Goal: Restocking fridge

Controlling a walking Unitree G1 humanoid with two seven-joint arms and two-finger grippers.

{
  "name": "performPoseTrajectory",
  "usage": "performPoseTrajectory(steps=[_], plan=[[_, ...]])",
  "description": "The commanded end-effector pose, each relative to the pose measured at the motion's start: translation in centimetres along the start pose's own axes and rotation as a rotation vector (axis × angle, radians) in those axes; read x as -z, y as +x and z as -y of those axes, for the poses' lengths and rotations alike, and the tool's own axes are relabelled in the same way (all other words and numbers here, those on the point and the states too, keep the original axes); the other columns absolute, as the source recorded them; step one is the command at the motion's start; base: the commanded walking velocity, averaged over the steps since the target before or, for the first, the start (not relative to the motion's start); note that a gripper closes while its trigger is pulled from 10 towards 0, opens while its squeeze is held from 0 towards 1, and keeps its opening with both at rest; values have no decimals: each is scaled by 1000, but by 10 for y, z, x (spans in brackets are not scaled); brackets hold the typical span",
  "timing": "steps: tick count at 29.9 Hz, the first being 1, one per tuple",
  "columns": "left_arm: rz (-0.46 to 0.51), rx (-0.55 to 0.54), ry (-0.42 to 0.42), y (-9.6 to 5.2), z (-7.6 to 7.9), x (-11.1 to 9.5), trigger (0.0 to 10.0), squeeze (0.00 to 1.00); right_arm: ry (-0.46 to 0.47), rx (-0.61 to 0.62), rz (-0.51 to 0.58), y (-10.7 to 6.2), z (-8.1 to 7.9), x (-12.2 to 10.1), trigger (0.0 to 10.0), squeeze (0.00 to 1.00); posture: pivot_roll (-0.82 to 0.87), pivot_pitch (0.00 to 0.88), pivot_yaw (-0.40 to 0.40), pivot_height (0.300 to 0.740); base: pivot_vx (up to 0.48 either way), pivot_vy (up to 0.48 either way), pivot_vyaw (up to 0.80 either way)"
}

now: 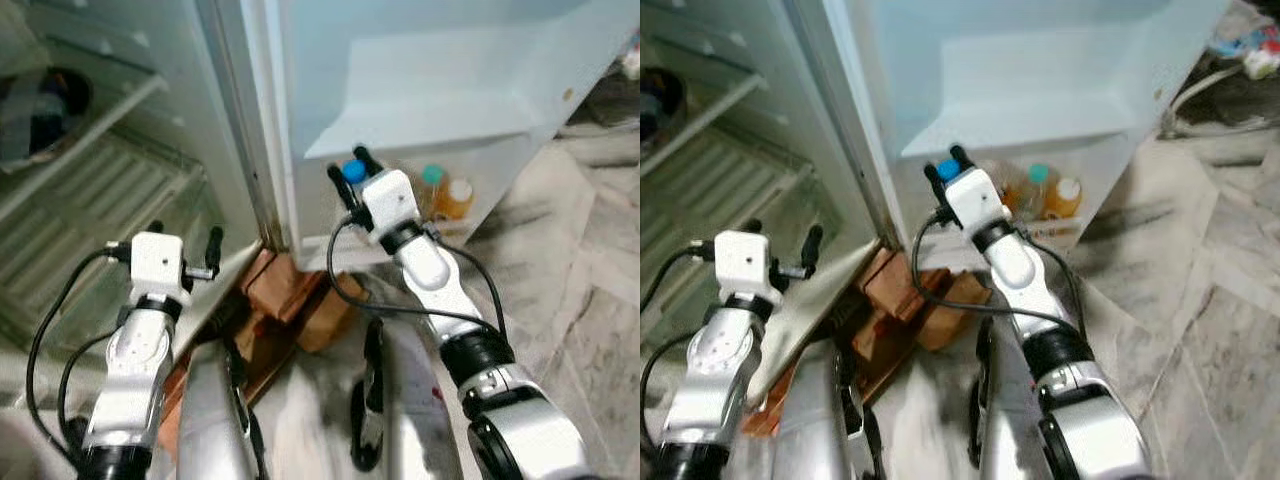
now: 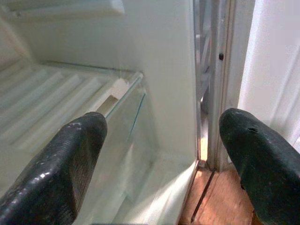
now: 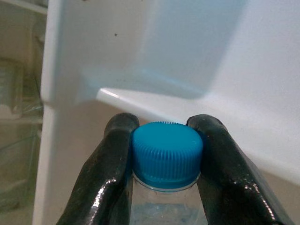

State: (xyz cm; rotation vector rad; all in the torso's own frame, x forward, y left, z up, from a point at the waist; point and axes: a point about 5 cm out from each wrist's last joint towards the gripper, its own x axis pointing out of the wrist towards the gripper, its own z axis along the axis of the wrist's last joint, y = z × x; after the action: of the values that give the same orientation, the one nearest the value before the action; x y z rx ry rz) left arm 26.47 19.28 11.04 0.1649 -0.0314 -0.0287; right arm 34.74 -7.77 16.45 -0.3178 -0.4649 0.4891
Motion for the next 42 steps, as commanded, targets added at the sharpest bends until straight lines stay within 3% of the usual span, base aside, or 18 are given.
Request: performPoseTrajectory(steps=[1, 16, 20, 25, 35, 42], plan=[[-15, -3, 9, -4, -3, 1, 10000, 0, 5, -5, 73, 14, -2, -15, 10000, 0, 146, 294, 11, 547, 0, 0, 0], [-20, 3, 34, -8, -4, -6, 10000, 0, -68, -36, 230, 23, -20, -32, 10000, 0, 166, 314, 20, 547, 0, 0, 0], [-17, 9, 38, -7, -3, -7, 10000, 0, -70, -75, 201, 17, -31, -23, 10000, 0, 171, 316, 22, 547, 0, 0, 0], [-13, 15, 44, -6, -2, -9, 10000, 0, -79, -115, 96, -2, -46, 2, 10000, 0, 181, 314, 23, 547, 0, 0, 0], [-8, 23, 49, -4, 0, -10, 10000, 0, -36, -85, -48, -22, -47, 28, 10000, 0, 180, 301, 19, 547, 0, 0, 0], [-7, 23, 54, -7, -1, -11, 10000, 0, -60, -89, -26, -20, -48, 26, 10000, 0, 193, 309, 17, 547, 0, 0, 0]])
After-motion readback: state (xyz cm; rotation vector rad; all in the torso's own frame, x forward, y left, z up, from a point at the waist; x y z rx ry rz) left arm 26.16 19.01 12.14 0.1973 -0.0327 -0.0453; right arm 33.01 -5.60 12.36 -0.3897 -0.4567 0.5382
